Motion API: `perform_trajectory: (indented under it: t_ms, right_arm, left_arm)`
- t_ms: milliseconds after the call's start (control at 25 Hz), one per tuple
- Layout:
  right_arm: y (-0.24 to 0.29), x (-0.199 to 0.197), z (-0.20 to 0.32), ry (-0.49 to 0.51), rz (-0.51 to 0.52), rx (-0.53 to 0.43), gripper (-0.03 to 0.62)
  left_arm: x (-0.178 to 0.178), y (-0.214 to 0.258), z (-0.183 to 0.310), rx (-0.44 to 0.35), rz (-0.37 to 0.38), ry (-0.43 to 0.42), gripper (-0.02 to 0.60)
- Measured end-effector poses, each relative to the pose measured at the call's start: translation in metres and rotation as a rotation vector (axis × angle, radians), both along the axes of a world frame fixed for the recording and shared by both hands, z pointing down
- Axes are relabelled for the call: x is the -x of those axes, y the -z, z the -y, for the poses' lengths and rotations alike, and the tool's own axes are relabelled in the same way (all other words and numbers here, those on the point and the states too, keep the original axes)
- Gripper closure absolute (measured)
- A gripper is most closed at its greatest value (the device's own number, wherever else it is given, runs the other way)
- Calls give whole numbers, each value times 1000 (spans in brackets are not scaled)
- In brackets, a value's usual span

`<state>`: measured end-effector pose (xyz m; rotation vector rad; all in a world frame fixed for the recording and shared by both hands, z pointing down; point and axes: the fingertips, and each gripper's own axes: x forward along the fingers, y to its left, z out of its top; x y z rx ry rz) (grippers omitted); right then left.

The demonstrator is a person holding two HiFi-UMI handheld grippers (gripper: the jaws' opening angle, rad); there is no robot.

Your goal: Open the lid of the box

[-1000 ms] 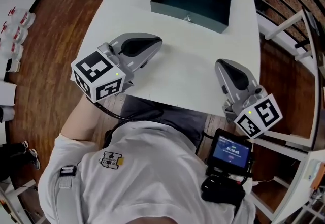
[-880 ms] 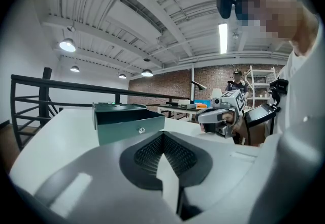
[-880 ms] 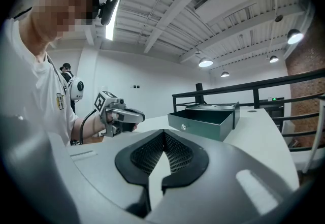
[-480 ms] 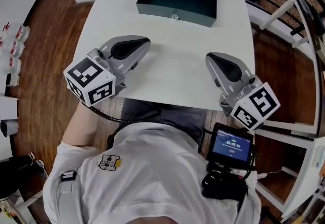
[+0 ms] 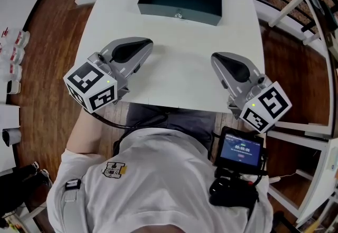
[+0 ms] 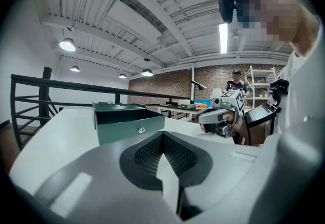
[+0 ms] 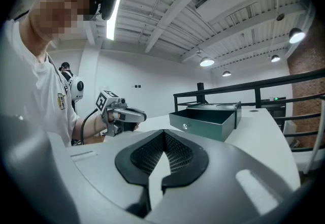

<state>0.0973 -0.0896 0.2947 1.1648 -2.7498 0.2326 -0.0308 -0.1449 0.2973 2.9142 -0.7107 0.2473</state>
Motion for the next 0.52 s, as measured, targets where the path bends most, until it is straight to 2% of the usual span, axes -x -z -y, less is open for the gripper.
perform_trajectory:
  t_ms: [520]
  right_arm:
    - [-5,-1,2,-5,1,4,594]
  left_arm:
    - [-1,-4,2,-3,-2,-5,581]
